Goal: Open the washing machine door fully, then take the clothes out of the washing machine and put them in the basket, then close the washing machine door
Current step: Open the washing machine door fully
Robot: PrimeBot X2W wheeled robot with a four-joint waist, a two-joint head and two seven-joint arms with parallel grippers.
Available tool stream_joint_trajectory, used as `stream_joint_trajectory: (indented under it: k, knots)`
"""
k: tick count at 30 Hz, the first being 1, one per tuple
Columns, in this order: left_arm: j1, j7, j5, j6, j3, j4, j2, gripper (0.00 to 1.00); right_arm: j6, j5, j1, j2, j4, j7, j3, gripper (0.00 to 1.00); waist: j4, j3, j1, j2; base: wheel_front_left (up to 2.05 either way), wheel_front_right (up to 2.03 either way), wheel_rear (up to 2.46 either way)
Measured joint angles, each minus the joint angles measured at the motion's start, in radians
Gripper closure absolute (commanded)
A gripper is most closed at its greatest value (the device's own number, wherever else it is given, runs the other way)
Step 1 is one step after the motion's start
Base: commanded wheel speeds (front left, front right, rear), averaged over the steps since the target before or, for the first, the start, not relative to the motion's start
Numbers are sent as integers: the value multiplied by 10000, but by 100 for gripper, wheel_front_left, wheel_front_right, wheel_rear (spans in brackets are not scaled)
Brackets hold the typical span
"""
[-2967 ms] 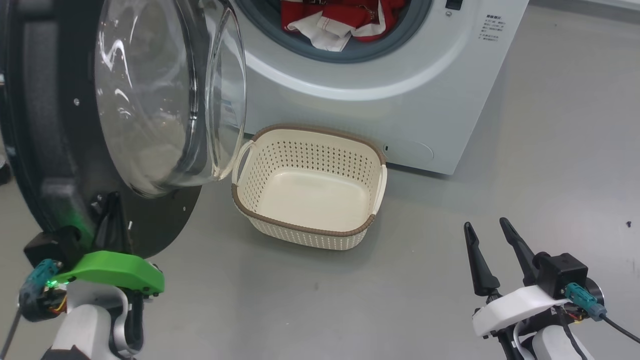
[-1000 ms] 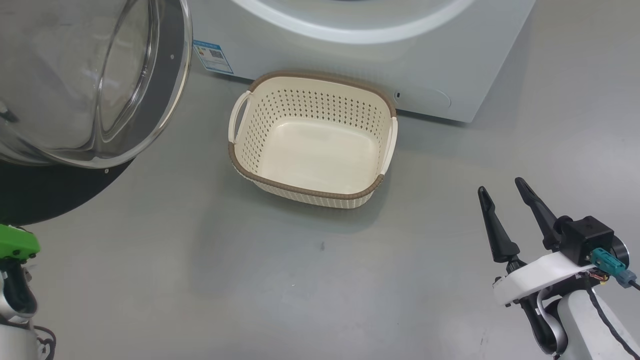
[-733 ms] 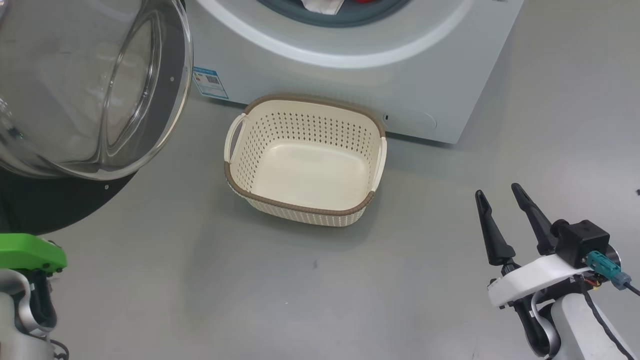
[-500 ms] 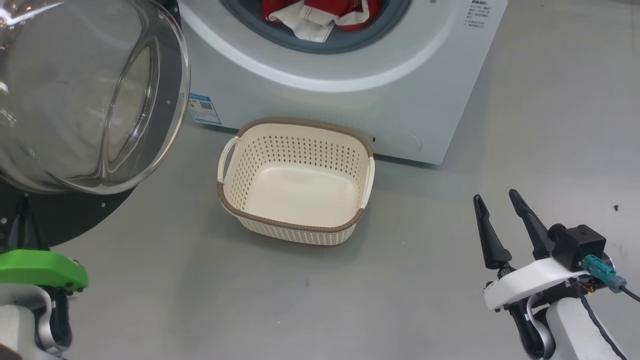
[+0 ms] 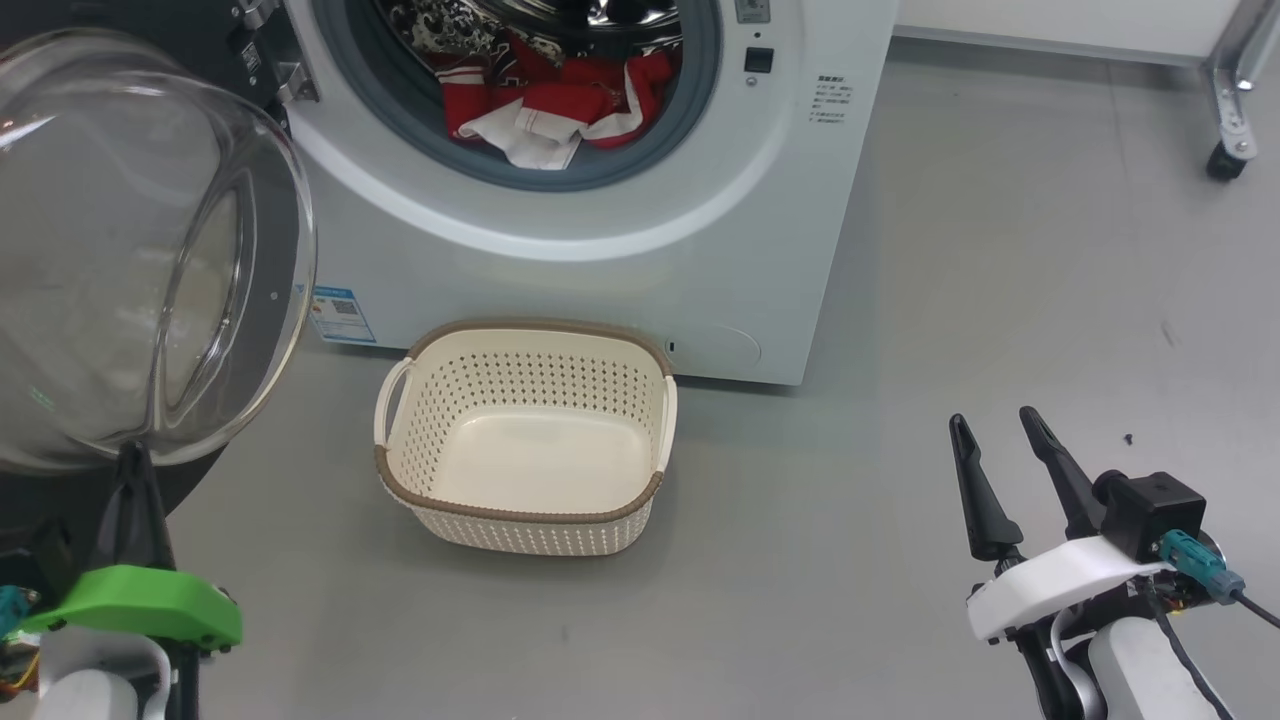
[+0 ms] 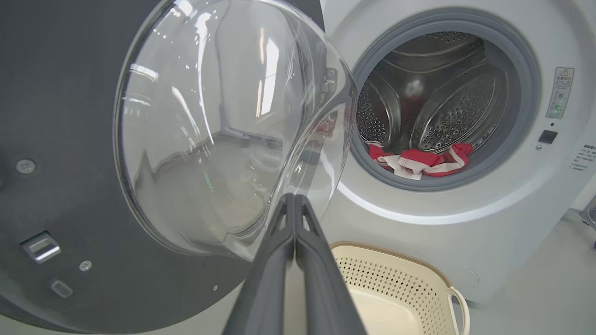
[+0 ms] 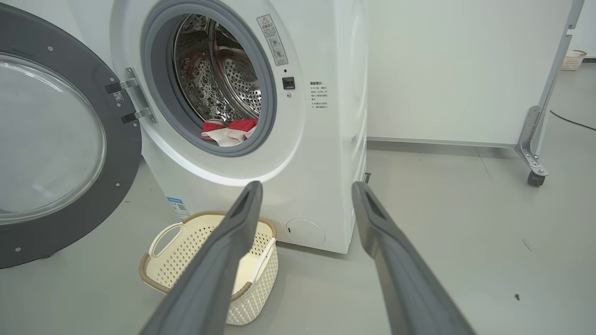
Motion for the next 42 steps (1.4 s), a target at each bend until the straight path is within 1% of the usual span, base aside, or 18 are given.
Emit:
stream_joint_trajectory:
  k: [5, 7, 16, 21, 26, 27, 28, 29, 30, 42]
  knots:
    - [457, -86, 67, -2, -127, -339, -328, 100, -2, -2, 201, 31, 27, -2, -17, 0, -408, -301, 0, 0, 0, 0, 0]
    - [615, -88, 105, -84, -270, -447, -349, 100, -2, -13, 229, 31, 25, -2, -17, 0, -571, -391, 0, 0, 0, 0, 0]
    - [1299, -188, 169, -125, -380, -1336, -627, 100, -4, -56, 244, 121, -178, -2, -8, 0, -1280, -631, 0, 0, 0, 0, 0]
    - [1347, -261, 274, -167, -556, -1657, -821, 100, -17, -207, 251, 92, -360, -2, -56, 0, -1486, -552, 0, 0, 0, 0, 0]
    - [1497, -261, 372, -169, -746, -1831, -955, 99, -19, -207, 264, 90, -476, -4, -180, 0, -1549, -487, 0, 0, 0, 0, 0]
    - [1540, -261, 407, -169, -769, -1850, -955, 76, -19, -207, 271, 94, -487, -4, -188, 0, -1554, -482, 0, 0, 0, 0, 0]
    - [1589, -263, 408, -169, -788, -1873, -955, 60, -19, -207, 285, 96, -500, -4, -194, 0, -1559, -478, 0, 0, 0, 0, 0]
    - [1622, -263, 424, -169, -805, -1891, -955, 13, -19, -207, 302, 98, -508, -4, -198, 0, -1562, -474, 0, 0, 0, 0, 0]
    - [1635, -263, 466, -169, -813, -1908, -957, 0, -19, -207, 326, 102, -518, -4, -199, 0, -1565, -471, 0, 0, 0, 0, 0]
    - [1866, -265, 685, -167, -963, -1952, -1072, 0, -17, -244, 440, 130, -535, -4, -201, 0, -1612, -480, 0, 0, 0, 0, 0]
